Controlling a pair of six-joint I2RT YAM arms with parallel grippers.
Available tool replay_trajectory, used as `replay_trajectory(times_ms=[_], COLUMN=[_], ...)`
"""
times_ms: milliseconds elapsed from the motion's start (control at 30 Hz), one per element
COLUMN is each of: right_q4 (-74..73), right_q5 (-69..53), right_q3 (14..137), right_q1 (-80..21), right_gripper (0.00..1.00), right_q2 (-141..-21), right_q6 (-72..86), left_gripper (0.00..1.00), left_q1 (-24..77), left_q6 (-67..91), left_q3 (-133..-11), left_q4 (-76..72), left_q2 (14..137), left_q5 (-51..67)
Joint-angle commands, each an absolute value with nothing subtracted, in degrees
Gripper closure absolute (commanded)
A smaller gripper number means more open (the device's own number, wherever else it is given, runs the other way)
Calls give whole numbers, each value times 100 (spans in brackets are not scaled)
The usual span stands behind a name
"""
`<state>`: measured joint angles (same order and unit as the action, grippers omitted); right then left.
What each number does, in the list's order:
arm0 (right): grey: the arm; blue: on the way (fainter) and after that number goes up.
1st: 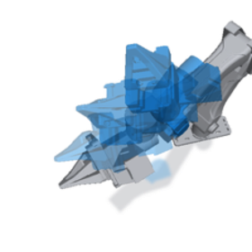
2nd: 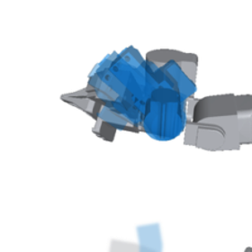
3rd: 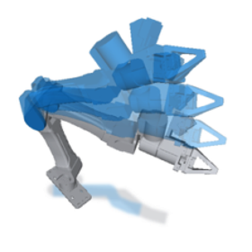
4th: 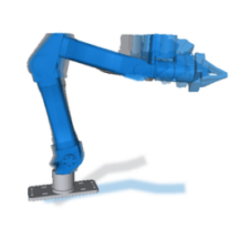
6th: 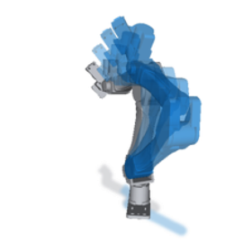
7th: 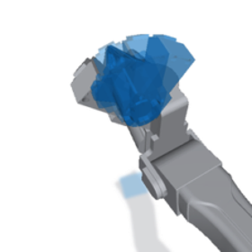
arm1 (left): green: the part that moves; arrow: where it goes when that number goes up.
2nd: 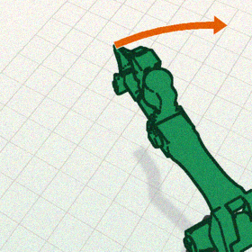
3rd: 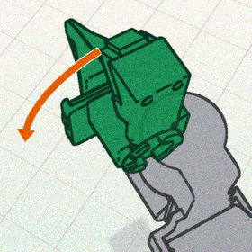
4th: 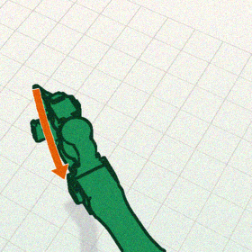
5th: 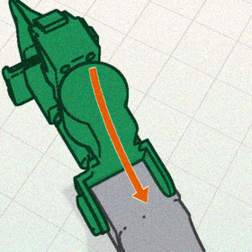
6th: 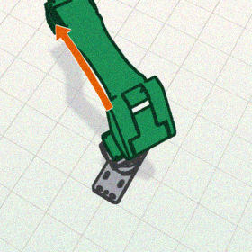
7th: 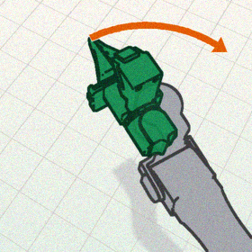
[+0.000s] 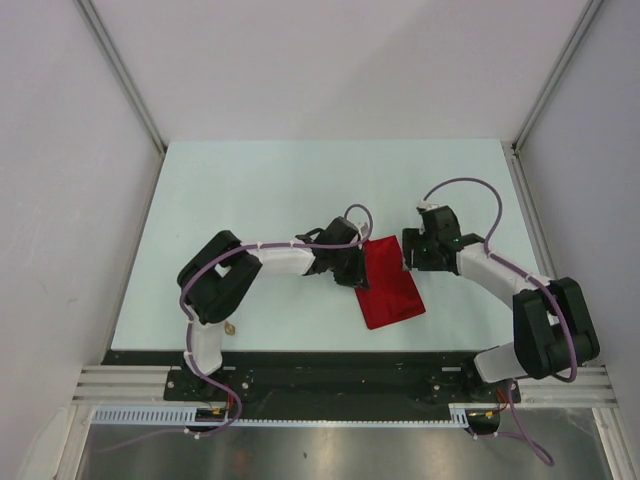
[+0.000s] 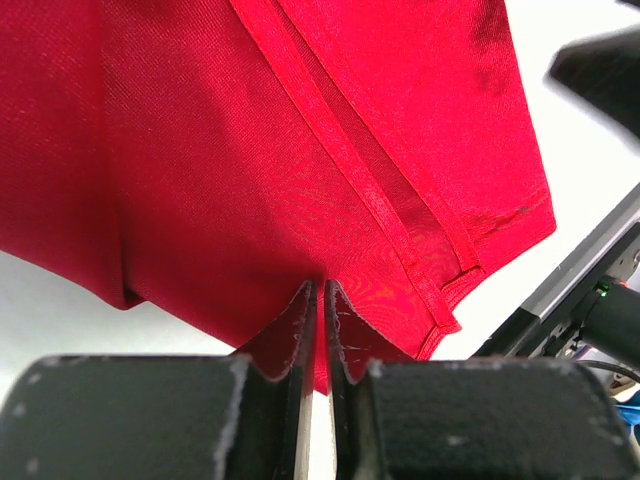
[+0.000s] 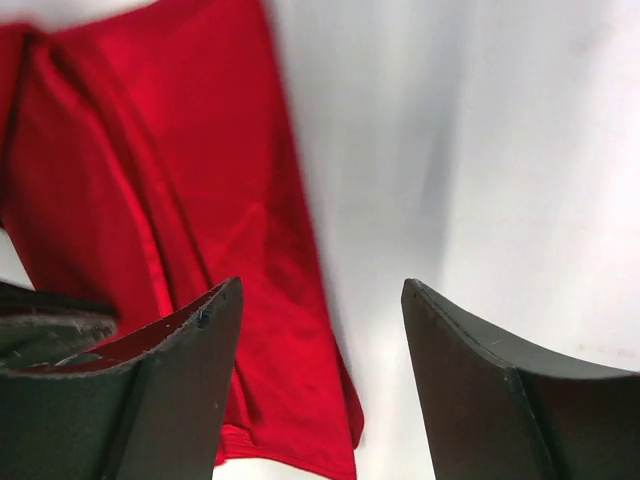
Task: Fold the napkin into a case and place the utensils inside
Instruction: Pick up the 2/3-rectangle-folded napkin from the center of the board.
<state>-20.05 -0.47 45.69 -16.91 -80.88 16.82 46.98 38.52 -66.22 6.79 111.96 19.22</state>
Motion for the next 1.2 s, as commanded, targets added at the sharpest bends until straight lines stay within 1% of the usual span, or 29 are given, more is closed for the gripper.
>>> replay_trajectory(times_ms=[0,100,300,333,533,567,633,733,900,1000,1033,1167], right_q4=[-1881,-1688,-1600,-1582,-1582,-1556,-1608,-1661,-1670,-1687,-1714,-1705], right_q5=[378,290,53,-234,-474,-527,-475,-571,-791,-852,-879,-932], right_q3=[4860,4790,4790,4781,4685,4685,4746,4816,4948,5027,5062,5089], right_q1=[-2197,-2303,-2259,-2241,-2224,-2215,-2215,-2224,-2294,-2338,-2338,-2347], right_gripper=[30,30,32,33,40,43,44,50,61,69,76,86], right_q2=[-8323,-8463,-8753,-8789,-9009,-9026,-9088,-9210,-9483,-9641,-9676,-9651], right_q6=[494,-112,-448,-431,-282,-255,-255,-264,-202,-176,-167,-79], left_gripper=[90,89,88,88,87,86,85,82,80,78,78,76], left_q1=[4720,4711,4676,4658,4474,4430,4316,4202,4008,3876,3815,3727], left_q6=[3753,3858,3937,3946,4034,4060,4122,4183,4342,4333,4324,4307], left_q3=[-6539,-6460,-6425,-6407,-6311,-6319,-6319,-6320,-6161,-6082,-6056,-6003], left_q4=[598,466,422,422,396,404,396,439,431,518,527,571], left_q2=[10759,10495,10090,10038,9712,9677,9580,9431,9098,9009,8965,8903], left_q5=[1872,1986,2100,2118,2241,2285,2338,2338,2259,2276,2285,2285])
